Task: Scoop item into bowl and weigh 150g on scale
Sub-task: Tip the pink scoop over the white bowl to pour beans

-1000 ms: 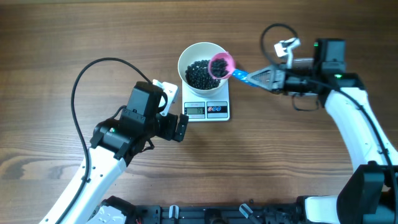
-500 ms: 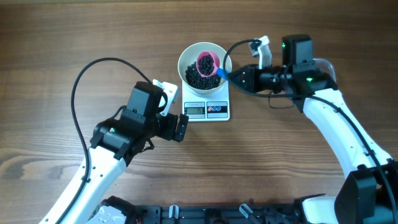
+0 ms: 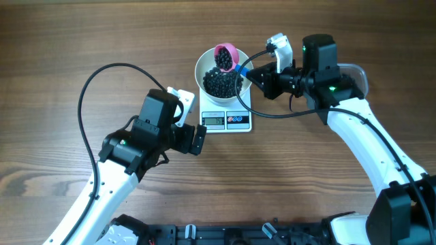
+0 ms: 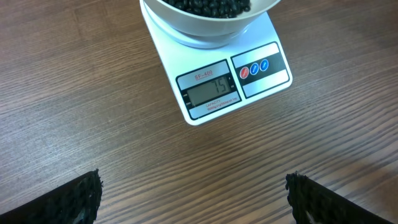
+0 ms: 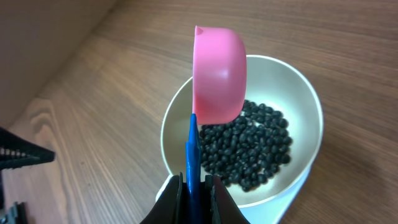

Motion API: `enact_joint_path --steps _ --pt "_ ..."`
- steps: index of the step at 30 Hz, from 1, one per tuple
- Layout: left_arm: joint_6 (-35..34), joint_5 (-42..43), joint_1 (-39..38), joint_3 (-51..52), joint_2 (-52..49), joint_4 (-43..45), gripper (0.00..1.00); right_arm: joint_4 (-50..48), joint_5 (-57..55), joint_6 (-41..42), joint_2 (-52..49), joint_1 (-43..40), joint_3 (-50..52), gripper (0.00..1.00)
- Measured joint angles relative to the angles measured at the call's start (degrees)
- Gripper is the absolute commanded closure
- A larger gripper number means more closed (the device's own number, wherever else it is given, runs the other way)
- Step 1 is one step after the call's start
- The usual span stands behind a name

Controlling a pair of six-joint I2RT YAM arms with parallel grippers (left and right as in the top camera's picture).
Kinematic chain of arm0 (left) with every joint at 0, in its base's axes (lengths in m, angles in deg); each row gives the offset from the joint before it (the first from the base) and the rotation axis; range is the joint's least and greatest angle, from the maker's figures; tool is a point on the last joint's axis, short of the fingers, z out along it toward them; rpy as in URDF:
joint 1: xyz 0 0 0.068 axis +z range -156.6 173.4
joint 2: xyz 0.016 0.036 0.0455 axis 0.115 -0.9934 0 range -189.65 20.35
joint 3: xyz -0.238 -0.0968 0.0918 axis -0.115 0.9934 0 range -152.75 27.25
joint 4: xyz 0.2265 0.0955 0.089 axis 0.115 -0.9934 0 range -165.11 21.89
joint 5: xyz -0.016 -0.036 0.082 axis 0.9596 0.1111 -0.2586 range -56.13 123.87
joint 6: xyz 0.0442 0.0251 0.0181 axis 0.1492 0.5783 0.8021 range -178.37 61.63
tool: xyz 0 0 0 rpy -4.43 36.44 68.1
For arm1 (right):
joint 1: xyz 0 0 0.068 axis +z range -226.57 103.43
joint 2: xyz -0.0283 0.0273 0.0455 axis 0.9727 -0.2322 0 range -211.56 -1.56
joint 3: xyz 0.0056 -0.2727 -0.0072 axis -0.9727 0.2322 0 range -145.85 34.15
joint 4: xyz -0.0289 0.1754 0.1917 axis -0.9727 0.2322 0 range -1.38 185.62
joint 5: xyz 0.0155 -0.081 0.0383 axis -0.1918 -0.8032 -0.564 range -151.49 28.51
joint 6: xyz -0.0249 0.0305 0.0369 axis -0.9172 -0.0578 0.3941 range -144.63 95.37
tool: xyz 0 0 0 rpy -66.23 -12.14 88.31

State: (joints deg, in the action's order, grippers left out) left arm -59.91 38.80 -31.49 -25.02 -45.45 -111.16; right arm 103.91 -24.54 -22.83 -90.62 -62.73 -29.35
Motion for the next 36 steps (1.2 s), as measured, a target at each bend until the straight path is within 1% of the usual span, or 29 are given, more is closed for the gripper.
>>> enact_joint_path --steps 6,14,22,36 --pt "0.0 0.0 0.0 0.0 0.0 0.0 0.00 0.3 -4.0 -1.1 0.1 0.0 0.0 0.96" --pt "0.0 0.0 0.0 0.0 0.0 0.0 0.00 0.3 -5.3 -2.4 1.3 0.1 0.0 0.96" --pt "0.0 0.0 0.0 0.0 0.0 0.0 0.00 0.9 -9.1 -7.1 1.6 3.4 0.0 0.96" --pt "0.0 0.0 0.0 0.0 0.0 0.0 0.00 0.9 -12.4 -9.5 2.1 4.5 0.0 0.96"
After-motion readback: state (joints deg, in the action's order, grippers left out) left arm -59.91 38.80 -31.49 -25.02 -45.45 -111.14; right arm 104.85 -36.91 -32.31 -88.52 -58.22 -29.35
